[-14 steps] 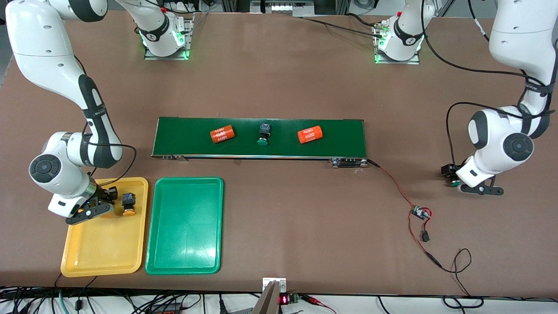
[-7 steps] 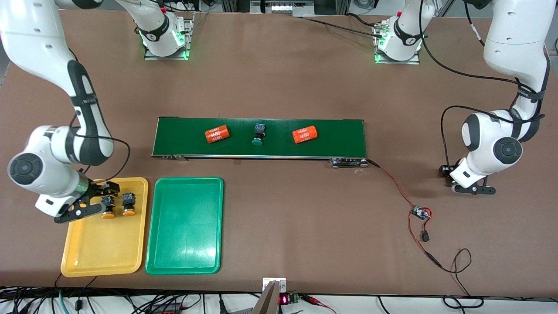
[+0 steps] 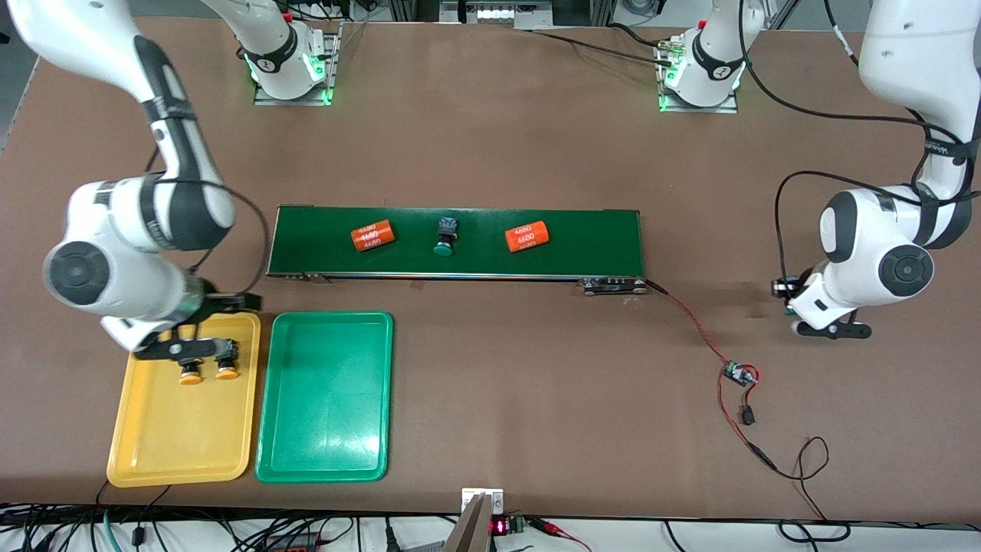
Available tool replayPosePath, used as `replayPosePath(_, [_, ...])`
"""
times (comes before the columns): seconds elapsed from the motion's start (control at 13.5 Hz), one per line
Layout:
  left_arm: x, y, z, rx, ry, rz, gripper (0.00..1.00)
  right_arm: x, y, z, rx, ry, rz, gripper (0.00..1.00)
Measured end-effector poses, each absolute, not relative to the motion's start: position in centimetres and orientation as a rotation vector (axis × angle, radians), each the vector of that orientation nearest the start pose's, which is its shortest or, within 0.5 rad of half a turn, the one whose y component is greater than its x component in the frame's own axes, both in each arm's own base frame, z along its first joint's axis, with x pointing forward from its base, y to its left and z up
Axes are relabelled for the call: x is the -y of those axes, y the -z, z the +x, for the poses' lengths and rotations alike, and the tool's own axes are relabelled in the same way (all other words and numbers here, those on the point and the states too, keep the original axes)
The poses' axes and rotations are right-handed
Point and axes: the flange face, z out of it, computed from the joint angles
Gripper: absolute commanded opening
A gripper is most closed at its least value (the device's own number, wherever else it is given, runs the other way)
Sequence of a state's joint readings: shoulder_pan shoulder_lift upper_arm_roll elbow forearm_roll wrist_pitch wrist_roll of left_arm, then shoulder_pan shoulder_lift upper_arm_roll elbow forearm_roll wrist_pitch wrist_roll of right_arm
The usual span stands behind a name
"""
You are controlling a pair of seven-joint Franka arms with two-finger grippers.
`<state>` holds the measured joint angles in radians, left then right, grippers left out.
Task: Sort buttons by color to trays
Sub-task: 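Grasp a green button with the right gripper while the left gripper places another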
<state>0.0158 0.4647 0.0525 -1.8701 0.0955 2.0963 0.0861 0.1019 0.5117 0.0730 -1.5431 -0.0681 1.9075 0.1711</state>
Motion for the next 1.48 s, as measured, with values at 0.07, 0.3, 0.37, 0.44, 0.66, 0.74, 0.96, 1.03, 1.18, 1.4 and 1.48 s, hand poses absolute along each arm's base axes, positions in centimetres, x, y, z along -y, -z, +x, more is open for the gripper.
replayPosePath(0.07, [-1.0, -26.2, 60.9, -0.197, -0.419, -3.043, 0.13, -13.5, -34.7, 65.9, -0.001, -0.249, -3.182, 1.00])
replayPosePath(0.3, [9.5, -27.4, 59.7, -0.254, -0.486, -3.070, 0.13, -21.7, -35.8, 62.4, -0.091, -0.295, -3.191, 1.00])
replayPosePath(0.37, [12.5, -27.4, 58.9, -0.235, -0.508, -3.087, 0.13, -24.5, -35.9, 60.9, -0.123, -0.301, -3.196, 1.00])
replayPosePath(0.44, [15.4, -27.2, 58.0, -0.212, -0.533, -3.111, 0.13, -27.1, -35.8, 59.4, -0.145, -0.311, -3.201, 1.00])
replayPosePath(0.66, [21.8, -27.3, 55.6, -0.114, -0.660, -3.230, 0.12, -33.3, -34.9, 55.2, -0.186, -0.305, -3.194, 1.00])
replayPosePath(0.74, [22.7, -27.3, 55.1, -0.100, -0.689, -3.259, 0.12, -34.6, -34.6, 54.2, -0.201, -0.286, -3.183, 1.00])
replayPosePath(0.96, [24.8, -25.2, 53.4, -0.077, -0.644, -3.326, 0.44, -36.5, -32.2, 52.2, -0.243, -0.224, -3.143, 1.00])
replayPosePath(1.03, [25.2, -24.3, 52.7, -0.077, -0.627, -3.333, 0.99, -36.6, -31.2, 51.7, -0.258, -0.211, -3.134, 1.00])
replayPosePath(1.18, [25.3, -23.5, 52.3, -0.073, -0.620, -3.337, 1.00, -36.9, -29.7, 50.9, -0.279, -0.196, -3.120, 1.00])
replayPosePath(1.4, [24.9, -25.2, 53.2, -0.060, -0.560, -3.354, 1.00, -36.9, -28.0, 50.1, -0.282, -0.194, -3.114, 1.00])
replayPosePath(1.48, [24.6, -26.5, 53.6, -0.057, -0.518, -3.363, 1.00, -36.8, -27.3, 49.8, -0.281, -0.201, -3.116, 1.00])
